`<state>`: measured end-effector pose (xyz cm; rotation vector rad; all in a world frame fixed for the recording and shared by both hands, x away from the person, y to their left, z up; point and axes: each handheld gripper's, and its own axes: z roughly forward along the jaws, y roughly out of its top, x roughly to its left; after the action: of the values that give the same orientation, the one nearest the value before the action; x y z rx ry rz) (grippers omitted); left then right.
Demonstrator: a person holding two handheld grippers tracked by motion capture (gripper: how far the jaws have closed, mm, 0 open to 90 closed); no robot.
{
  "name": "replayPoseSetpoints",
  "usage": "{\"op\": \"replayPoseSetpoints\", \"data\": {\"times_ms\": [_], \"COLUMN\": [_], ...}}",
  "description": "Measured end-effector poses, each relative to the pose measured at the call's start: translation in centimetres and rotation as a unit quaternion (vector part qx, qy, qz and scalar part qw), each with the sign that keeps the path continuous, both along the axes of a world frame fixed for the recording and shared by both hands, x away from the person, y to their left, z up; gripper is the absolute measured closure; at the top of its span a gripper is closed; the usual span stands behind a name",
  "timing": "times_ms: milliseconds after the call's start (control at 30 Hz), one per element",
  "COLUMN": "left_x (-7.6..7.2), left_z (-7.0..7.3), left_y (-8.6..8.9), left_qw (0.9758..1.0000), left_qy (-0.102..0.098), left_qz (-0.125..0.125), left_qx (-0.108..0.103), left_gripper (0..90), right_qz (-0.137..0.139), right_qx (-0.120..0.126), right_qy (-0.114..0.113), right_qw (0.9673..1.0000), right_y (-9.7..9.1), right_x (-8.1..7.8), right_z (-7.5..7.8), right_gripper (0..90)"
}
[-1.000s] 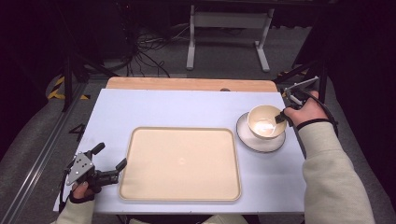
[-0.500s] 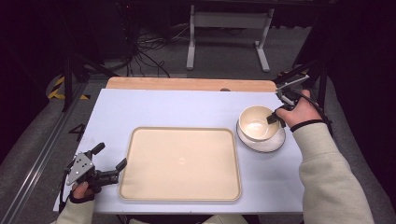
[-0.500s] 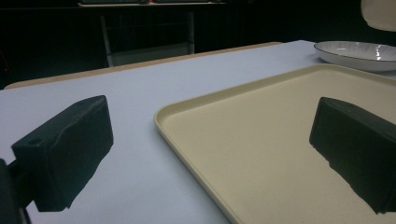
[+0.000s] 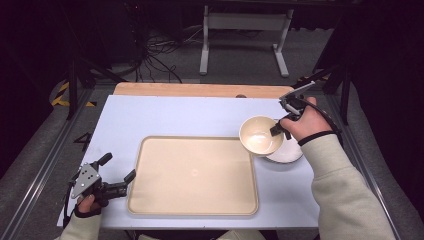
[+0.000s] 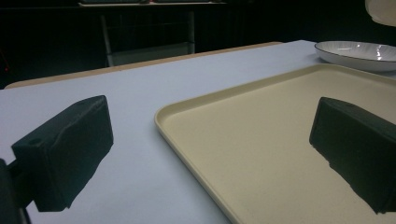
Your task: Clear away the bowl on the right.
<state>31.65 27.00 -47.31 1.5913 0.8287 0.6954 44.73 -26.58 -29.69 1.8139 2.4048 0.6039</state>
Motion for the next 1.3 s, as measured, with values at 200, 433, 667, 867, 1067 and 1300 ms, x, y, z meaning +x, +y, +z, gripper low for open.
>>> {"op": "replayPoseSetpoints", "data": {"times_ms": [200, 433, 667, 867, 1067, 1300], "left_x": [0.0, 0.0, 0.0, 0.0, 0.0, 0.0], "left_z": [0.0, 0.0, 0.0, 0.0, 0.0, 0.0], "left_y": [0.0, 0.0, 0.0, 0.0, 0.0, 0.0], "left_qw": [1.0, 1.0, 1.0, 1.0, 1.0, 1.0], "left_qy": [0.0, 0.001, 0.0, 0.0, -0.001, 0.0], "left_qz": [0.0, 0.0, 0.001, 0.0, -0.001, 0.0], "left_qx": [0.0, 0.0, -0.001, 0.0, 0.001, 0.0], "left_gripper": [0.1, 0.1, 0.1, 0.1, 0.1, 0.1], "right_qz": [0.014, 0.029, 0.049, 0.068, 0.079, 0.094], "right_qx": [0.001, 0.004, 0.013, 0.019, 0.03, 0.048], "right_qy": [-0.007, -0.004, -0.002, -0.001, -0.001, 0.004], "right_qw": [0.9999, 0.9996, 0.9987, 0.9975, 0.9964, 0.9944], "right_y": [1.6, 3.7, 5.6, 7.3, 8.6, 10.2], "right_x": [-0.5, -1.1, -1.4, -1.7, -1.8, -2.0], "right_z": [0.6, 0.7, 0.8, 0.8, 0.6, -0.2], "right_gripper": [82.0, 81.7, 81.6, 81.0, 81.1, 81.0]}}
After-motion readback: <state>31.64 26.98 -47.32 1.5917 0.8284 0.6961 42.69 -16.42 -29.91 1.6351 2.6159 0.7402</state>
